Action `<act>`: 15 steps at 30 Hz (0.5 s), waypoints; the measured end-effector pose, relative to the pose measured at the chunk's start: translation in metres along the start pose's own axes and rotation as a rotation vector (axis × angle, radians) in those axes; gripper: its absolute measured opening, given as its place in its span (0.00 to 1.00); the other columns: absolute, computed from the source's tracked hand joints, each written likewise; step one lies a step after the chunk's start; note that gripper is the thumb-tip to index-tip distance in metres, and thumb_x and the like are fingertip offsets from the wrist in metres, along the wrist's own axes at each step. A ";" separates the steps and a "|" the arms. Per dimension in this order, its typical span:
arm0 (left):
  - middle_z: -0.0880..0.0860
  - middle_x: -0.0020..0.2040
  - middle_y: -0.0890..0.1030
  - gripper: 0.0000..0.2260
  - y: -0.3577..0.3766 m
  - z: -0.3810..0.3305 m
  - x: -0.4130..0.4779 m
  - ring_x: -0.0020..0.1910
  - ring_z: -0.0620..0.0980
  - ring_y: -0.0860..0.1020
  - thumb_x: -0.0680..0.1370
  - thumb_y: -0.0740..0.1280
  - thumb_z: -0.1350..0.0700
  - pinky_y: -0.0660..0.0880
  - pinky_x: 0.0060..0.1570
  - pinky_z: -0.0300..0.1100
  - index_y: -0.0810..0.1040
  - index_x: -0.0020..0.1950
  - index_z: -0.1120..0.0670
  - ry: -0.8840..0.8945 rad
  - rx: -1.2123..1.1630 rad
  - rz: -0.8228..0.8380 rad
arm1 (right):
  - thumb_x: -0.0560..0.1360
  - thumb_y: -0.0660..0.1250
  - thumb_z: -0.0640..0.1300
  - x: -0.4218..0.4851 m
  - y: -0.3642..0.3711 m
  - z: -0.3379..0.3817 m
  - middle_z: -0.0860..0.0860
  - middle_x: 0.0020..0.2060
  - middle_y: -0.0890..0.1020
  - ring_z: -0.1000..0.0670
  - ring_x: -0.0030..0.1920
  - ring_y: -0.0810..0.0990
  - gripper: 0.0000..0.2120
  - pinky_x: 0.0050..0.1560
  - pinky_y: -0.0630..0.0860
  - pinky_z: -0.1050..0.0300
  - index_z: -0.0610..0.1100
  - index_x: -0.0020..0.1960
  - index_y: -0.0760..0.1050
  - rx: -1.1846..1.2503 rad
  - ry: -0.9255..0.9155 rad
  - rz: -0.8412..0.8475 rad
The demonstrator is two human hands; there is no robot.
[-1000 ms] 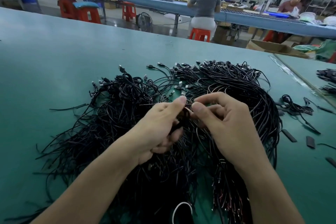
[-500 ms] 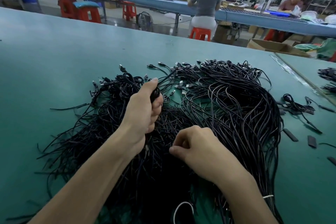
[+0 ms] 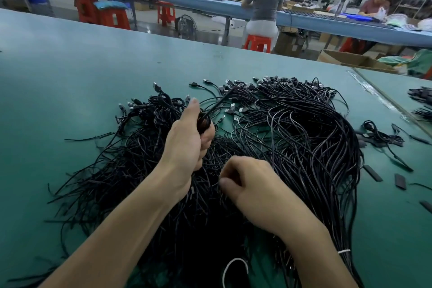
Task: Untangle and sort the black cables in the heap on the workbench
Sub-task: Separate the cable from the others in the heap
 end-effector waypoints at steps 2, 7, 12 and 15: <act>0.45 0.22 0.61 0.30 -0.002 -0.001 0.001 0.20 0.44 0.55 0.83 0.55 0.42 0.53 0.18 0.34 0.66 0.21 0.50 0.022 -0.014 -0.014 | 0.79 0.65 0.48 0.001 -0.008 0.002 0.56 0.41 0.78 0.60 0.38 0.77 0.04 0.39 0.76 0.60 0.53 0.45 0.75 0.090 -0.025 -0.084; 0.51 0.26 0.67 0.24 -0.001 -0.007 -0.003 0.18 0.43 0.56 0.81 0.64 0.47 0.53 0.18 0.32 0.74 0.25 0.51 0.109 -0.051 -0.020 | 0.80 0.65 0.45 0.000 -0.020 0.004 0.59 0.29 0.78 0.60 0.25 0.72 0.06 0.26 0.68 0.66 0.52 0.44 0.75 0.397 -0.016 -0.152; 0.42 0.20 0.64 0.26 0.006 -0.015 -0.010 0.17 0.39 0.61 0.81 0.65 0.56 0.58 0.17 0.28 0.70 0.22 0.48 0.182 -0.077 -0.016 | 0.82 0.63 0.43 -0.002 -0.026 0.001 0.54 0.38 0.84 0.54 0.37 0.83 0.09 0.37 0.80 0.60 0.53 0.45 0.74 0.388 -0.010 -0.183; 0.44 0.21 0.62 0.26 0.005 -0.017 -0.010 0.18 0.40 0.57 0.81 0.64 0.56 0.54 0.17 0.32 0.68 0.22 0.48 0.160 -0.151 -0.057 | 0.83 0.61 0.43 -0.003 -0.018 0.000 0.55 0.37 0.85 0.54 0.33 0.83 0.09 0.28 0.73 0.66 0.53 0.45 0.73 0.329 0.023 -0.138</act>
Point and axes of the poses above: each hand's wrist, its own x-axis towards the middle knuckle, its own y-axis out of the palm, z = x × y, the point moved 4 cm from there along x, towards the middle knuckle
